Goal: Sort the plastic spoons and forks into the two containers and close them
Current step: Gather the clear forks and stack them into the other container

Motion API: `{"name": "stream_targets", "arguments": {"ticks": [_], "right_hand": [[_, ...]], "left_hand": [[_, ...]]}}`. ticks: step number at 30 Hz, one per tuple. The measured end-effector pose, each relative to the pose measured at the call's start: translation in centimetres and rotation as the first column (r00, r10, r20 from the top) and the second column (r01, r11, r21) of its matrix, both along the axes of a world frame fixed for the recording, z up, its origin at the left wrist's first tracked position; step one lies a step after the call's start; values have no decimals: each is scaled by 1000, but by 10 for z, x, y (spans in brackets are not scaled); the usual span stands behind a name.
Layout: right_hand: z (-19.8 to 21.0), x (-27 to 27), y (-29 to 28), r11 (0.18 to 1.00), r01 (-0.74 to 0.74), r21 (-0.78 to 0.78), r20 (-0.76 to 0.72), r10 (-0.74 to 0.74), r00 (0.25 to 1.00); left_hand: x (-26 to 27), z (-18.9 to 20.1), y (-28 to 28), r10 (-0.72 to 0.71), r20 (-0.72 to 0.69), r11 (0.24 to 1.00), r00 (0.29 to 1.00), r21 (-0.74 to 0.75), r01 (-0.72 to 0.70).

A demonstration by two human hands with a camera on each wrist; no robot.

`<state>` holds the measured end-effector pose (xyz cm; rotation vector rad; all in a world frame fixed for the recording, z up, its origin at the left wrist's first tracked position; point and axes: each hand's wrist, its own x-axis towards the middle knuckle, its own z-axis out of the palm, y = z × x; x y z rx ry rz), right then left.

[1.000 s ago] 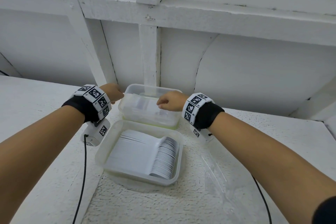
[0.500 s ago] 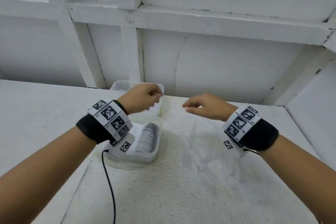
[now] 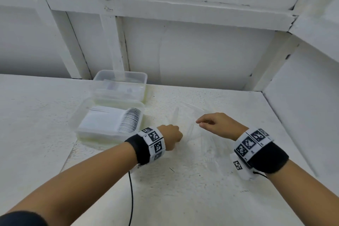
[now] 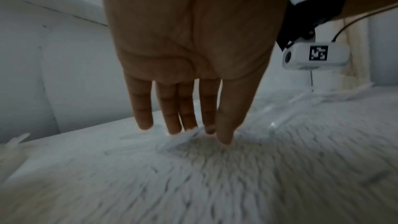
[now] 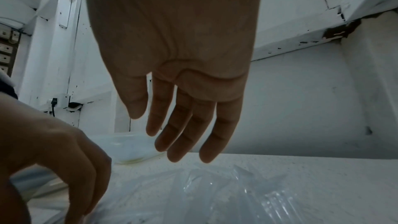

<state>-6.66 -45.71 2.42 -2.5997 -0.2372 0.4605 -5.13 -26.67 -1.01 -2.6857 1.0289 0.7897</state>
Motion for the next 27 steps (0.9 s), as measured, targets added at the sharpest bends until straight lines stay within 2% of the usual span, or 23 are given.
{"name": "stream_targets", "arguments": {"ticks": [4, 7, 11, 17, 20, 22, 24, 27], "right_hand": [[-7, -9, -7, 1000, 2, 15, -13, -2, 1000], [-9, -12, 0, 999, -39, -5, -8, 39, 999], [-14, -3, 24, 973, -185, -138, -7, 186, 982], [-33, 27, 72, 832, -320, -453, 89, 399, 913], [-40, 36, 85, 729, -360, -582, 29, 461, 887], [-42, 38, 89, 698, -383, -606, 4, 484, 875], [-41, 38, 88, 736, -374, -564, 42, 478, 877], [-24, 35, 78, 913, -268, -307, 147, 324, 935]], "left_hand": [[-11, -4, 4, -41, 90, 998, 995, 40, 38], [-21, 4, 14, 16, 23, 997, 1000, -73, -14], [-37, 14, 39, 96, -41, 974, 995, -201, -102], [-53, 9, 83, 239, -108, 926, 965, -273, -260], [-58, 4, 95, 280, -110, 907, 954, -296, -300], [-61, 3, 101, 296, -110, 897, 949, -309, -316], [-63, 3, 103, 317, -117, 882, 941, -328, -338], [-60, 6, 96, 355, -119, 838, 927, -400, -372]]}}
